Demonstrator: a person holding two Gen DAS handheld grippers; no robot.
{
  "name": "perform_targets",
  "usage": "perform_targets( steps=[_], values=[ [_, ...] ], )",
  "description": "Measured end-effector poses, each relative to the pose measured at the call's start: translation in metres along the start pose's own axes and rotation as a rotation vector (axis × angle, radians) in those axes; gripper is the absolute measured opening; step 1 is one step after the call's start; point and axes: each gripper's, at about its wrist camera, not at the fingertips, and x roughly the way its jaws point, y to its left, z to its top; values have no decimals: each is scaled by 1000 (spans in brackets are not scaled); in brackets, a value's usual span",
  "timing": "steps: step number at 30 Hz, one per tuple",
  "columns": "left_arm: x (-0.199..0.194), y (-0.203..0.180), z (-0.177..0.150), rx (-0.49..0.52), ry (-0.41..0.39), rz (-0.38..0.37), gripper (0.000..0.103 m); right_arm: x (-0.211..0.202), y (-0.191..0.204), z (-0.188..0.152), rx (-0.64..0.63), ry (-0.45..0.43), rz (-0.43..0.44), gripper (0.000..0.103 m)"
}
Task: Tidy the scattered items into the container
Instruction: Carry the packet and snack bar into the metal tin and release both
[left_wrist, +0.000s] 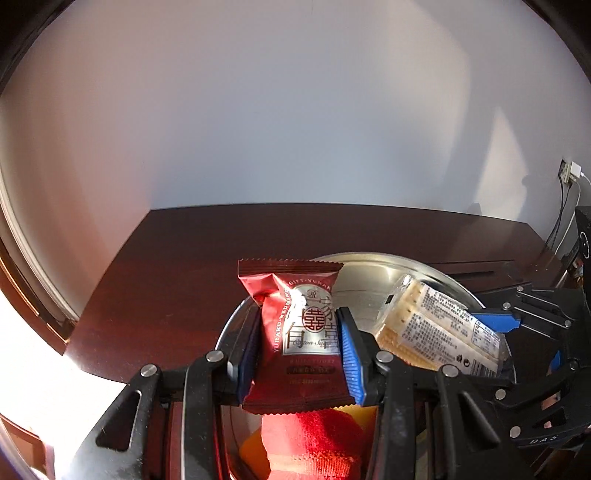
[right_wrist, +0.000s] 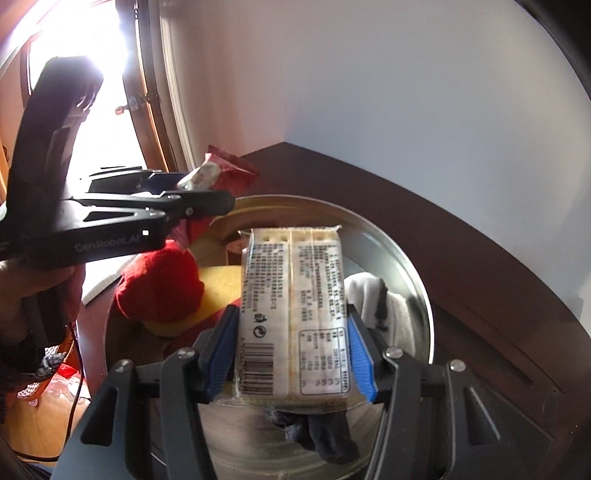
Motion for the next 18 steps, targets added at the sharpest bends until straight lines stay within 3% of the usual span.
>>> perform_targets(
  steps=[5,8,10,13,16,18],
  values=[
    [0,4,-2,-16,-4,16,44,-1,-1,2,38,-29,10,58],
    [-4,6,-3,-23,-15,29,48,-12,0,2,44,-62,6,75],
    [-7,8,-3,-27,-22,38,63,-19,3,2,43,-87,3,80],
    [-11,10,-4,-35,-34,51,68,-32,8,-1,47,-124,6,87],
    [-24,10,-7,-56,-71,84,85,-49,12,-10,59,-165,11,95],
    [-34,8,-8,-72,-94,107,86,-61,15,-17,66,-191,14,99]
  ],
)
